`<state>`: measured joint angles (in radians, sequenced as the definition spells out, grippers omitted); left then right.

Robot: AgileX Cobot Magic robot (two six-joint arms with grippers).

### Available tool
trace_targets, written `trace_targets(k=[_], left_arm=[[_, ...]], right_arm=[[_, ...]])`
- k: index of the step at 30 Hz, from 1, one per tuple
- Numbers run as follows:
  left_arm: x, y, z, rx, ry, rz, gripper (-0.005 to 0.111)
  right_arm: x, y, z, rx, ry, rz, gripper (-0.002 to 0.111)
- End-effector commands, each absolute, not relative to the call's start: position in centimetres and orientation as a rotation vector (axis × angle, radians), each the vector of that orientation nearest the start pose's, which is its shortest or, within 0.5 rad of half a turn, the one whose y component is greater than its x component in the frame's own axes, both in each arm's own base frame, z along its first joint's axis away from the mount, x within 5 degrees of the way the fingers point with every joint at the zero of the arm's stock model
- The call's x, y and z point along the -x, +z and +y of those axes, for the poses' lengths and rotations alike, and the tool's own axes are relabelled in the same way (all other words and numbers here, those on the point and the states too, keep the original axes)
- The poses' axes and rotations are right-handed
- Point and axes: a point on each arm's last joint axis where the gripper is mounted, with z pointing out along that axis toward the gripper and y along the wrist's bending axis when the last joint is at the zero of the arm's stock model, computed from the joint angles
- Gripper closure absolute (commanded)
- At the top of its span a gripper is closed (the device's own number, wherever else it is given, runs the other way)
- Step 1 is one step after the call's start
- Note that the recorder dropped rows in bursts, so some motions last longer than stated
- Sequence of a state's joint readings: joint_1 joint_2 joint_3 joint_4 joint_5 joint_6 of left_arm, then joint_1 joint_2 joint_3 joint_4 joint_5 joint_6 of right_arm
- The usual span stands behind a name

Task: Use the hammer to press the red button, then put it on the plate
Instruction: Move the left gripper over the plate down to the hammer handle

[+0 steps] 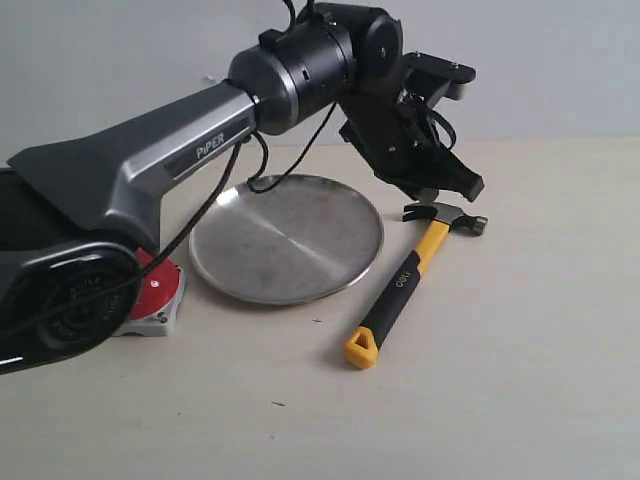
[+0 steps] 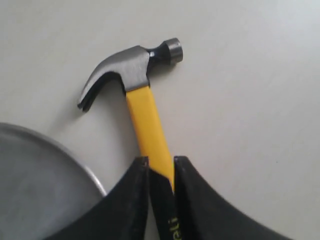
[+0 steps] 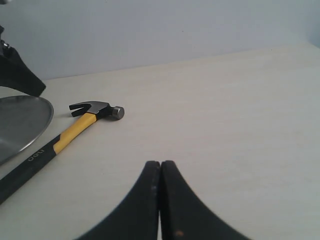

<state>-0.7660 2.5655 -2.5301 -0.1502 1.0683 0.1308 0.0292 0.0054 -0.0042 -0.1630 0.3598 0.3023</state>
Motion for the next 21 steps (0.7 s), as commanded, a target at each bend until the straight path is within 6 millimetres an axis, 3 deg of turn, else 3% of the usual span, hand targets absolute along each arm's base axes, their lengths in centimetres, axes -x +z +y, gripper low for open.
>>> trace_targets(k=[1,9,14,21], left_arm=[[-39.7,18.7,-40.3,-1.079,-0.487,2.331,0.075],[-40.6,15.2,-41.1,-1.062,-0.492,2.287,0.071],[-40.9,13.9,-41.3,-1.059,-0.486,2.275,0.058],[-41.1,12.2,-41.3,-1.063,-0.469,2.285,0.058]], right_arm=[[-5.3,18.2,-0.4,-0.152,0.070,1.823,0.108],[-5.3,18.2,-0.4,-0.152,0.070,1.823,0.108],[-5.3,18.2,-0.4,-0.152,0.070,1.823,0.108],[-5.3,18.2,-0.4,-0.152,0.070,1.823,0.108]])
